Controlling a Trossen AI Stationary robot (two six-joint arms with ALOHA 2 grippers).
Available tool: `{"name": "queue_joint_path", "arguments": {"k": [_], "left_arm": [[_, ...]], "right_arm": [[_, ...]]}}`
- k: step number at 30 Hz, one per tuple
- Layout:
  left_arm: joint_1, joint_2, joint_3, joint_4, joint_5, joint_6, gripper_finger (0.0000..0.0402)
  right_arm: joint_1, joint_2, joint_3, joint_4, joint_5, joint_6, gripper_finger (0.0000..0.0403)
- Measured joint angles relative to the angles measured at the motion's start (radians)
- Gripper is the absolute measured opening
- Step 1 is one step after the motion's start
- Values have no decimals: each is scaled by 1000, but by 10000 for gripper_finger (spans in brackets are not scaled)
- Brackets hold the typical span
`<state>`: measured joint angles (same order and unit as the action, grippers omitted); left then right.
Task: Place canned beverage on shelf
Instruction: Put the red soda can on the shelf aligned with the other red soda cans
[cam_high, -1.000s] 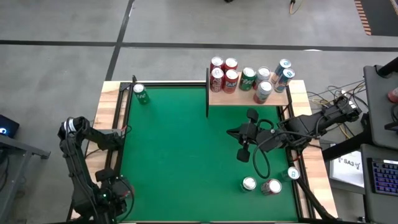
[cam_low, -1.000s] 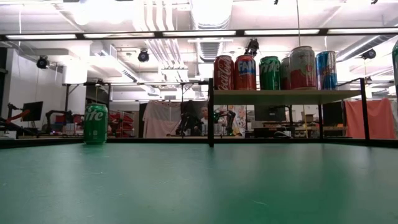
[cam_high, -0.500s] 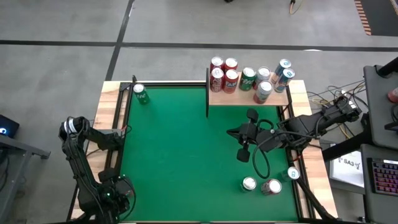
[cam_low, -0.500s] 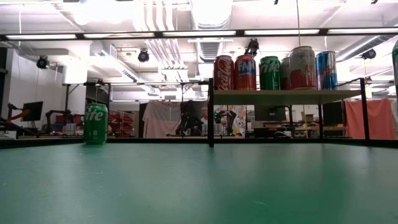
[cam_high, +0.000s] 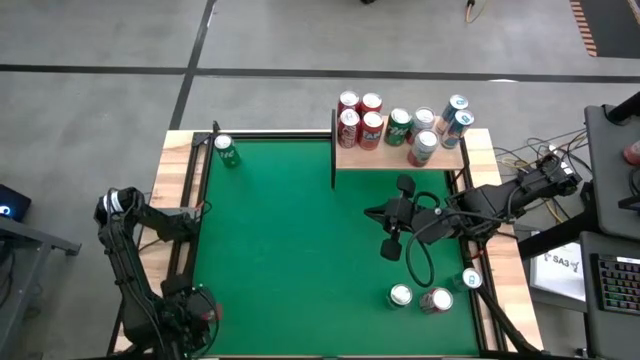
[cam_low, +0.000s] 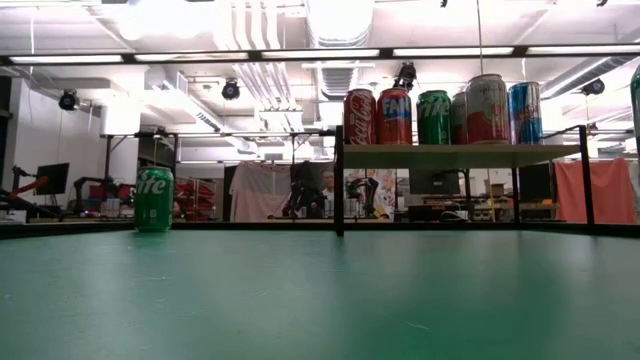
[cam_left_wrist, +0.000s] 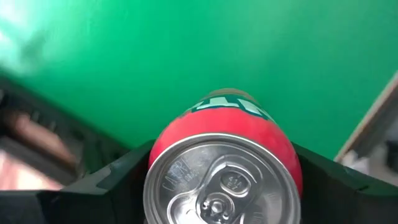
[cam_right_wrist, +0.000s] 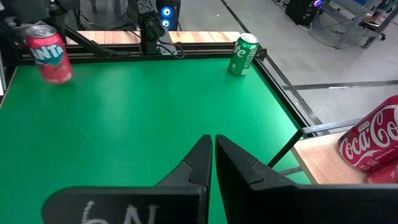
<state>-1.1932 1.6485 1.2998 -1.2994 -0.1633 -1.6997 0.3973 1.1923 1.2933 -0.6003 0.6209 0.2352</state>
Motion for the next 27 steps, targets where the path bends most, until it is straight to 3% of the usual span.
{"name": "queue_joint_path", "arguments": {"k": [6, 11, 18, 23, 27], "left_arm": [[104, 0, 92, 7, -181, 172, 292], [235, 0, 159, 71, -268, 480, 292], [409, 0, 212, 157, -309, 948, 292], [493, 0, 227, 164, -323, 1174, 292], [530, 0, 237, 166, -324, 1282, 292]], "right_arm": [[0, 24, -3, 13, -8, -1, 12], [0, 83, -3, 27, -78, -2, 12], [0, 200, -4, 137, -194, -77, 12], [0, 272, -4, 265, -387, -173, 12], [-1, 315, -5, 343, -442, -210, 13]]}}
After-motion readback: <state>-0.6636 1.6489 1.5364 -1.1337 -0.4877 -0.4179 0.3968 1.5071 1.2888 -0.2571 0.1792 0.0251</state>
